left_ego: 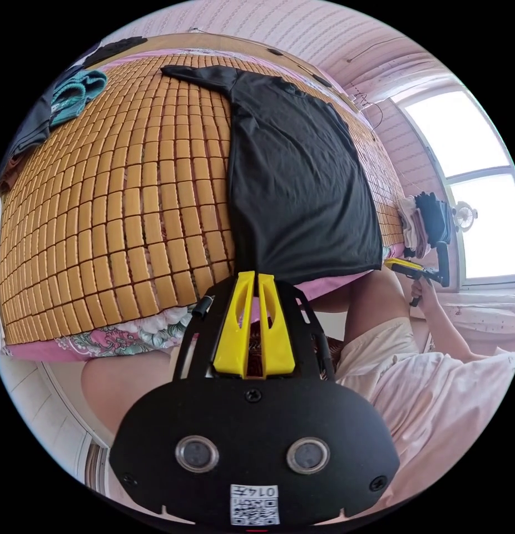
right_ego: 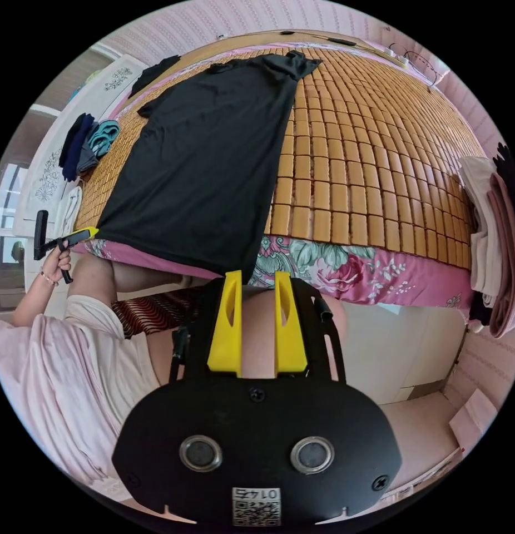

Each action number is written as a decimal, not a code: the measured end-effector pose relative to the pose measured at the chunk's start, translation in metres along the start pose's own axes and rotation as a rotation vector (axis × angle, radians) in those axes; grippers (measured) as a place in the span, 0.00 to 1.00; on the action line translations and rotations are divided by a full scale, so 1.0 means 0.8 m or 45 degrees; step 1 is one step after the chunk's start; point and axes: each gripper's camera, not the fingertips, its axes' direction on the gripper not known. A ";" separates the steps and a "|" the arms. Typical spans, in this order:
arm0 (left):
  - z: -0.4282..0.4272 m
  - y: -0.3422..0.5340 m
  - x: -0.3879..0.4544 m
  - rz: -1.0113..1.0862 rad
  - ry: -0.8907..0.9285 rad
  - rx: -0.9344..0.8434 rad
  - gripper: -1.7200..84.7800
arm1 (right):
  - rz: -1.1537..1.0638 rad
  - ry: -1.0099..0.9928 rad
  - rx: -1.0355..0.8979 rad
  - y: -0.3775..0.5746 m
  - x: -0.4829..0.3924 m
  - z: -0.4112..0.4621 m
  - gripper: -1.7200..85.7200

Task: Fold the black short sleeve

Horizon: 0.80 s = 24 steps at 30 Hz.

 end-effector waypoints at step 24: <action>-0.200 0.047 0.055 0.121 0.130 0.233 0.01 | 0.242 -0.802 0.624 0.126 0.162 -0.164 0.02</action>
